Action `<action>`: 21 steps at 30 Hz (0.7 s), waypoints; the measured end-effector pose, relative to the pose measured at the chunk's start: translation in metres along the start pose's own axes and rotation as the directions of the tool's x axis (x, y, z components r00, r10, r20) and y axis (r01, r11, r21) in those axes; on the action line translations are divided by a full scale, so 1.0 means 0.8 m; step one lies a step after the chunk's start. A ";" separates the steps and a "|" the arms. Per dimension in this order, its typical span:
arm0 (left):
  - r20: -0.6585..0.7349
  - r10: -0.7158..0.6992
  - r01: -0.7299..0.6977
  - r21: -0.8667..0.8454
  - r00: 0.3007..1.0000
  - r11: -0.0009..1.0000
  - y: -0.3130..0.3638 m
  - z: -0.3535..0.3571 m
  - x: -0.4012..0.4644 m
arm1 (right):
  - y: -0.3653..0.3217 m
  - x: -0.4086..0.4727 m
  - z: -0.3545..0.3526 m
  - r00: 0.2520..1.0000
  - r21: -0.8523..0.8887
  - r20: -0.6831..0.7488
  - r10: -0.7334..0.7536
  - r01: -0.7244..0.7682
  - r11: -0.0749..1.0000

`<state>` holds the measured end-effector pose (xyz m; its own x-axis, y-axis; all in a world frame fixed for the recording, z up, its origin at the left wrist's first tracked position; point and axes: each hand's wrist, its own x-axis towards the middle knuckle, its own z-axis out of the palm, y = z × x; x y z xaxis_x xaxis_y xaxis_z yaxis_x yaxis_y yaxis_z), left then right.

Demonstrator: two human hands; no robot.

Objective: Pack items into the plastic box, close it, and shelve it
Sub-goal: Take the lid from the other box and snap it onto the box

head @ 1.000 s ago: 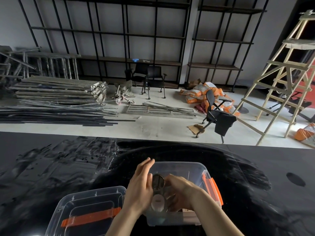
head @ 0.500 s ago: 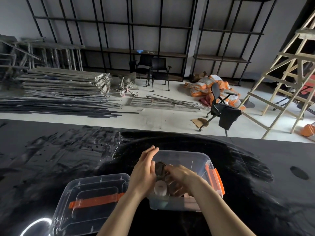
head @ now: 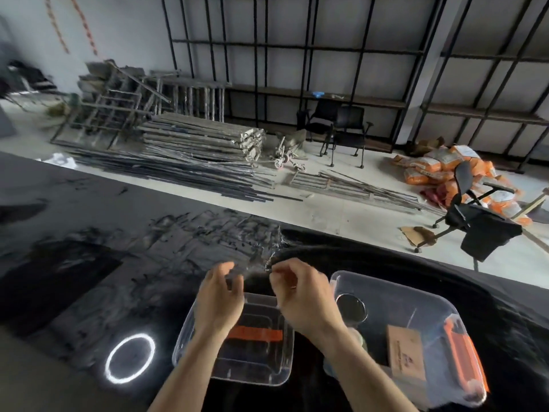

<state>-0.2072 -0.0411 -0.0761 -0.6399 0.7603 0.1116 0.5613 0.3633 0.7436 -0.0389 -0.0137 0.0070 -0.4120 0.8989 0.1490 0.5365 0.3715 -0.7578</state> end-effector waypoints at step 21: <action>-0.072 -0.315 0.323 0.206 0.946 0.924 -0.066 -0.090 -0.006 | 0.004 0.016 0.090 0.928 -0.224 0.089 0.362 -0.336 0.915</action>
<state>-0.2716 -0.1027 -0.0680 -0.8202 0.5663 -0.0808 0.4199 0.6919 0.5873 -0.0955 -0.0178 -0.0388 -0.2534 0.9480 -0.1928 0.7939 0.0899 -0.6014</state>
